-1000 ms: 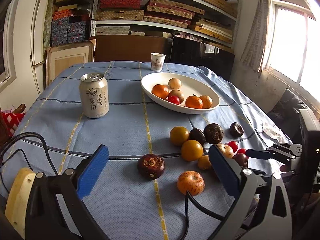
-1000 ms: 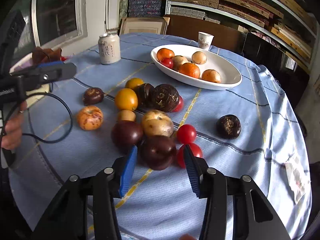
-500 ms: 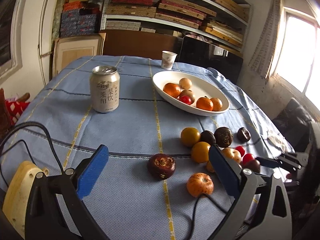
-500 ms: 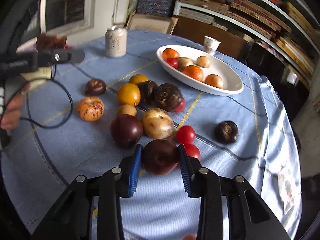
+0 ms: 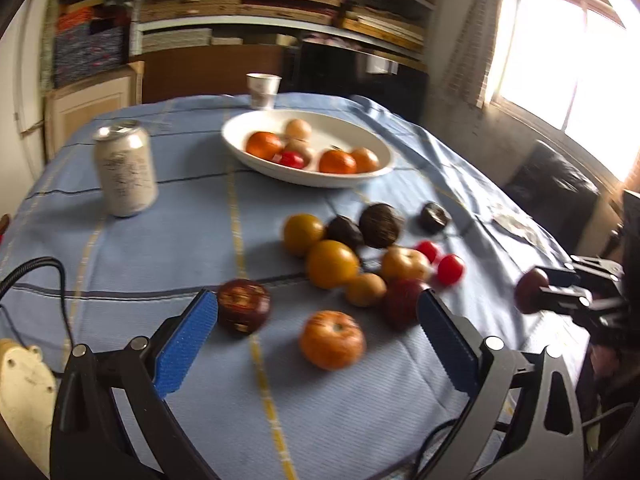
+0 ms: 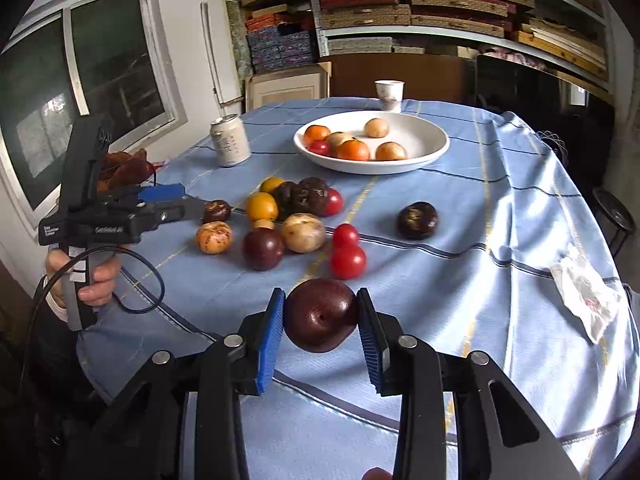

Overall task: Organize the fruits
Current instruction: 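Grasp a dark red plum with the right tool while the left tool grasps a striped apple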

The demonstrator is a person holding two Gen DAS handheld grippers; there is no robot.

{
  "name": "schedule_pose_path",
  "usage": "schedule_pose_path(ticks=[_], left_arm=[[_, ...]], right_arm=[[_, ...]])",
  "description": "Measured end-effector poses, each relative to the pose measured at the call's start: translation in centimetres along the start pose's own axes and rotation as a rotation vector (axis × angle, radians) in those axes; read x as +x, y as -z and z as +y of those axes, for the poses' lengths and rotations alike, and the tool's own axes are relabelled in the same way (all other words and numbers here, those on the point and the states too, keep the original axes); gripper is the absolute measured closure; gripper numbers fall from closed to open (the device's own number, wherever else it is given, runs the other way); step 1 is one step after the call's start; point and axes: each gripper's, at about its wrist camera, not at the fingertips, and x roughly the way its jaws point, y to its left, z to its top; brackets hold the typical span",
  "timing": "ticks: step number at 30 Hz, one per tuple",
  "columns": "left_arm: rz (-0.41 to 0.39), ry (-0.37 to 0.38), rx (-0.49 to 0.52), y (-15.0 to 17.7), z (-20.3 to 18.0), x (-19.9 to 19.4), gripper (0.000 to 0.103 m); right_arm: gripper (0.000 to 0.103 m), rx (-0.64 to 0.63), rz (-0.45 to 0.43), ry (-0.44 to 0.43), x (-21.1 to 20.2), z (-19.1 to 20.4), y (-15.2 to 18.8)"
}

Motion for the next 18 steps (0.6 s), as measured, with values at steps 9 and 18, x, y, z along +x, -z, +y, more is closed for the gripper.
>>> schedule_pose_path(ticks=[9,18], left_arm=[[0.068,0.058,0.051,0.5,-1.3,1.4,0.036],[0.141,0.049,0.032,0.8,-0.8,3.1,0.047]], right_arm=[[0.067,0.029,0.004,-0.031,0.5,-0.1,0.4],[0.066,0.036,0.005,-0.026,0.5,-0.2,0.4]])
